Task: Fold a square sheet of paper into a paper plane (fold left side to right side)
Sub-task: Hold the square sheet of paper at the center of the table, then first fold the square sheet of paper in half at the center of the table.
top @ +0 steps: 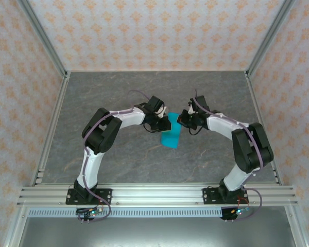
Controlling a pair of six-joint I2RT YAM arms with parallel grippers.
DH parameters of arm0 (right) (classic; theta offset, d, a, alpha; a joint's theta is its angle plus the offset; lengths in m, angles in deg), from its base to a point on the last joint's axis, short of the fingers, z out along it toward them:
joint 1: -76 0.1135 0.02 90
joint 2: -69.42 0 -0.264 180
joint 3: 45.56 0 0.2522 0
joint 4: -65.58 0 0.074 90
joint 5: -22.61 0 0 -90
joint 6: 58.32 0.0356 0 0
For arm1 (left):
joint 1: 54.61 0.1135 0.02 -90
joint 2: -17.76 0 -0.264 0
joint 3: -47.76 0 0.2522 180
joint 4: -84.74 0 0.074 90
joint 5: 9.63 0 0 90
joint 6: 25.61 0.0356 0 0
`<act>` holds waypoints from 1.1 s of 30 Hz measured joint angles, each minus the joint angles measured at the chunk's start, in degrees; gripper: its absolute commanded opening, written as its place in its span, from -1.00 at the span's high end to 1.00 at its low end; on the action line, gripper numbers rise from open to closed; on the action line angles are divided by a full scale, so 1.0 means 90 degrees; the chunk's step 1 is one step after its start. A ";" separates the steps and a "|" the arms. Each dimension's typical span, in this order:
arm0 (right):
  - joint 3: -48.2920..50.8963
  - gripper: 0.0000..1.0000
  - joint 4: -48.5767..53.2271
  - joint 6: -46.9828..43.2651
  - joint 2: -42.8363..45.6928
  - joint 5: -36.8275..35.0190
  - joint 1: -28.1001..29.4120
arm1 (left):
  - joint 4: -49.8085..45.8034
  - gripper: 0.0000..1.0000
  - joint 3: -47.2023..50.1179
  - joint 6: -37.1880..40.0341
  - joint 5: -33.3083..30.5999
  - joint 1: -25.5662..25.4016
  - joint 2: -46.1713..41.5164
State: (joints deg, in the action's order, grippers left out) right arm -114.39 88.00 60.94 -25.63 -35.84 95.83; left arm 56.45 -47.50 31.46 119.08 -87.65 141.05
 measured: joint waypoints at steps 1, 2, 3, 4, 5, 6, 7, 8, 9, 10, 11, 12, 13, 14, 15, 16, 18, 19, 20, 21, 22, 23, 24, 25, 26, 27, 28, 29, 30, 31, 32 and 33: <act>-0.0104 1.00 -0.0012 -0.0007 -0.0036 0.0027 0.0000 | 0.0000 0.73 0.0000 0.0000 0.0000 0.0000 0.0000; -0.0221 1.00 -0.0024 -0.0019 -0.0109 0.0063 0.0000 | -0.0002 0.73 0.0000 0.0000 0.0000 0.0000 0.0000; -0.0313 1.00 -0.0058 -0.0019 -0.0197 0.0104 0.0005 | -0.0002 0.73 0.0000 0.0000 -0.0005 0.0000 0.0000; -0.0389 1.00 -0.0085 -0.0019 -0.0299 0.0131 0.0007 | -0.0002 0.73 0.0000 0.0000 -0.0005 0.0000 0.0000; -0.0454 1.00 -0.0112 -0.0017 -0.0410 0.0165 0.0007 | -0.0002 0.74 -0.0002 0.0000 -0.0005 0.0000 0.0000; -0.0508 1.00 -0.0136 -0.0017 -0.0539 0.0192 0.0007 | -0.0002 0.73 -0.0002 0.0000 -0.0012 -0.0002 0.0000; -0.0554 1.00 -0.0141 -0.0017 -0.0661 0.0219 0.0007 | -0.0005 0.74 -0.0002 0.0000 -0.0022 -0.0005 0.0000; -0.0590 1.00 -0.0153 -0.0017 -0.0792 0.0243 0.0007 | -0.0007 0.73 -0.0005 0.0000 -0.0022 -0.0010 0.0000; -0.0627 1.00 -0.0151 -0.0017 -0.0923 0.0265 0.0017 | -0.0012 0.73 -0.0010 0.0000 -0.0024 -0.0015 0.0000; -0.0663 1.00 -0.0151 -0.0017 -0.1032 0.0282 0.0027 | -0.0012 0.74 -0.0012 0.0000 -0.0027 -0.0019 0.0000; -0.0709 1.00 -0.0151 -0.0019 -0.1163 0.0289 0.0044 | -0.0012 0.73 -0.0012 0.0000 -0.0034 -0.0029 0.0000; -0.0748 1.00 -0.0141 -0.0019 -0.1277 0.0287 0.0066 | -0.0012 0.73 -0.0015 0.0002 -0.0046 -0.0039 0.0000; -0.0772 1.00 -0.0134 -0.0019 -0.1353 0.0284 0.0083 | -0.0012 0.74 -0.0015 0.0002 -0.0049 -0.0041 0.0000; -0.0797 1.00 -0.0121 -0.0022 -0.1430 0.0279 0.0102 | -0.0012 0.74 -0.0015 0.0005 -0.0049 -0.0041 0.0000; -0.0814 1.00 -0.0104 -0.0022 -0.1496 0.0255 0.0119 | -0.0012 0.73 -0.0015 0.0015 -0.0049 -0.0041 0.0000; -0.0826 1.00 -0.0078 -0.0022 -0.1549 0.0233 0.0129 | -0.0012 0.73 -0.0015 0.0027 -0.0049 -0.0041 0.0000; -0.0872 1.00 -0.0007 -0.0027 -0.1613 0.0170 0.0141 | -0.0012 0.73 -0.0015 0.0049 -0.0049 -0.0041 0.0000; -0.0911 1.00 0.0051 -0.0041 -0.1615 0.0121 0.0141 | -0.0012 0.73 -0.0012 0.0051 -0.0049 -0.0041 -0.0002; -0.0959 1.00 0.0121 -0.0046 -0.1627 0.0063 0.0141 | -0.0012 0.73 -0.0012 0.0087 -0.0049 -0.0041 -0.0002; -0.1001 1.00 0.0170 -0.0051 -0.1651 0.0022 0.0141 | -0.0007 0.73 -0.0005 0.0134 -0.0046 -0.0044 -0.0015; -0.1035 1.00 0.0216 -0.0061 -0.1676 0.0005 0.0141 | 0.0010 0.73 0.0022 0.0168 -0.0049 -0.0046 -0.0024; -0.1078 1.00 0.0284 -0.0068 -0.1685 -0.0012 0.0143 | 0.0049 0.73 0.0063 0.0197 -0.0061 -0.0056 -0.0053; -0.1110 1.00 0.0335 -0.0070 -0.1700 -0.0029 0.0153 | 0.0080 0.73 0.0112 0.0226 -0.0078 -0.0068 -0.0083; -0.1137 1.00 0.0374 -0.0073 -0.1712 -0.0049 0.0158 | 0.0129 0.73 0.0170 0.0274 -0.0100 -0.0080 -0.0114; -0.1168 1.00 0.0418 -0.0090 -0.1724 -0.0056 0.0158 | 0.0177 0.73 0.0243 0.0321 -0.0124 -0.0090 -0.0163; -0.1183 1.00 0.0444 -0.0095 -0.1734 -0.0056 0.0158 | 0.0199 0.73 0.0318 0.0340 -0.0143 -0.0109 -0.0214; -0.1185 1.00 0.0449 -0.0095 -0.1741 -0.0056 0.0158 | 0.0216 0.73 0.0401 0.0367 -0.0165 -0.0124 -0.0270; -0.1190 1.00 0.0457 -0.0097 -0.1744 -0.0056 0.0158 | 0.0245 0.73 0.0503 0.0389 -0.0185 -0.0146 -0.0333; -0.1192 1.00 0.0464 -0.0097 -0.1744 -0.0056 0.0158 | 0.0291 0.73 0.0622 0.0393 -0.0194 -0.0165 -0.0406; -0.1192 1.00 0.0464 -0.0097 -0.1744 -0.0056 0.0158 | 0.0325 0.73 0.0729 0.0398 -0.0192 -0.0185 -0.0471; -0.1192 1.00 0.0466 -0.0100 -0.1746 -0.0053 0.0158 | 0.0398 0.73 0.0860 0.0406 -0.0192 -0.0204 -0.0544; -0.1192 1.00 0.0466 -0.0097 -0.1749 -0.0053 0.0158 | 0.0457 0.73 0.0979 0.0408 -0.0192 -0.0223 -0.0619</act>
State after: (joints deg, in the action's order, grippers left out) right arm -125.12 92.20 60.06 -41.37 -36.32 97.25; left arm 60.56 -38.69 35.14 117.36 -89.66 135.47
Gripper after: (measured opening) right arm 0.062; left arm 0.135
